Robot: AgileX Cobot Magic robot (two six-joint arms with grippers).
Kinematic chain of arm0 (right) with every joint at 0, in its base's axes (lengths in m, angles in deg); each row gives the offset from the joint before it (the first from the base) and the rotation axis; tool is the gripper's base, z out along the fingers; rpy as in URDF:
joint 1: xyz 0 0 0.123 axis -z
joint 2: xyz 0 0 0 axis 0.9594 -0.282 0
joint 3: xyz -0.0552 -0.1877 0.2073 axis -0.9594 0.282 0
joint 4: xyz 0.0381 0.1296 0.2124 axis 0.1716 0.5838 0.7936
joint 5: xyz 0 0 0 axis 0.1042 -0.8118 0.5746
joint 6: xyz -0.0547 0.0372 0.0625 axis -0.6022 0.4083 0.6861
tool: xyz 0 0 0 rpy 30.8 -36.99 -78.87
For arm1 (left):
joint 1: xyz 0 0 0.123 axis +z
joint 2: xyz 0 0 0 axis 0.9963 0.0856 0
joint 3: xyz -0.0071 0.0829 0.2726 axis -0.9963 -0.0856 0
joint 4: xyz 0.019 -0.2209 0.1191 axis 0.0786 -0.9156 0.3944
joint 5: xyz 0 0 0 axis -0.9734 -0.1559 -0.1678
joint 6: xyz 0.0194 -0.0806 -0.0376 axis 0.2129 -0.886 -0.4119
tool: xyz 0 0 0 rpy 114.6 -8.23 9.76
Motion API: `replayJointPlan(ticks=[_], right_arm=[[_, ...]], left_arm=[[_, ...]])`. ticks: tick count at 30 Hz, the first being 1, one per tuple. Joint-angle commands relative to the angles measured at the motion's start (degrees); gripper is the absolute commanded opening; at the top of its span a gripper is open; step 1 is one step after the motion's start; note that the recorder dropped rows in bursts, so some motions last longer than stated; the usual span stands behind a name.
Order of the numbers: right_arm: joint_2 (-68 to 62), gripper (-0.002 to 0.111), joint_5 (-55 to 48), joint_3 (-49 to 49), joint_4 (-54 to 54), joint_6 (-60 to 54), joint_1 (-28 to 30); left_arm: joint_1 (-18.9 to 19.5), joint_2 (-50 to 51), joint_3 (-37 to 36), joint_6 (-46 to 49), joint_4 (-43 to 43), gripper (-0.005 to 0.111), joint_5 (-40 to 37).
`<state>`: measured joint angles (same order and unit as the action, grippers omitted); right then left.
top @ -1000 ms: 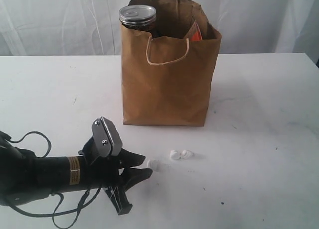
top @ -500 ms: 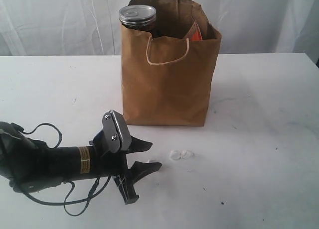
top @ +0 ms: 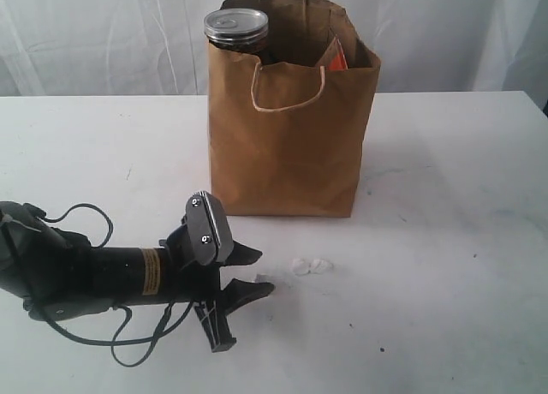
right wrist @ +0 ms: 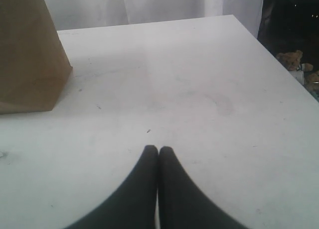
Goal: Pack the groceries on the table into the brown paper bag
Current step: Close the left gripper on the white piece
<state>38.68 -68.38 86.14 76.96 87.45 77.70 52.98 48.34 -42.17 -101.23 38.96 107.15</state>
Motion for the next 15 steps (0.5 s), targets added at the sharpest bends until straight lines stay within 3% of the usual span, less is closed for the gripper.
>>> replayJointPlan(ticks=[1,13,15], right_arm=[[0.2,0.0,0.26,0.26,-0.05,0.22,0.51],[0.2,0.0,0.26,0.26,-0.05,0.22,0.51],[0.2,0.0,0.26,0.26,-0.05,0.22,0.51]], left_arm=[[-0.04,-0.01,0.1,-0.64,1.27,0.041,-0.33],[-0.04,-0.01,0.1,-2.77,2.4,0.0,-0.6],[-0.04,-0.01,0.1,-4.04,2.4,0.0,-0.49]])
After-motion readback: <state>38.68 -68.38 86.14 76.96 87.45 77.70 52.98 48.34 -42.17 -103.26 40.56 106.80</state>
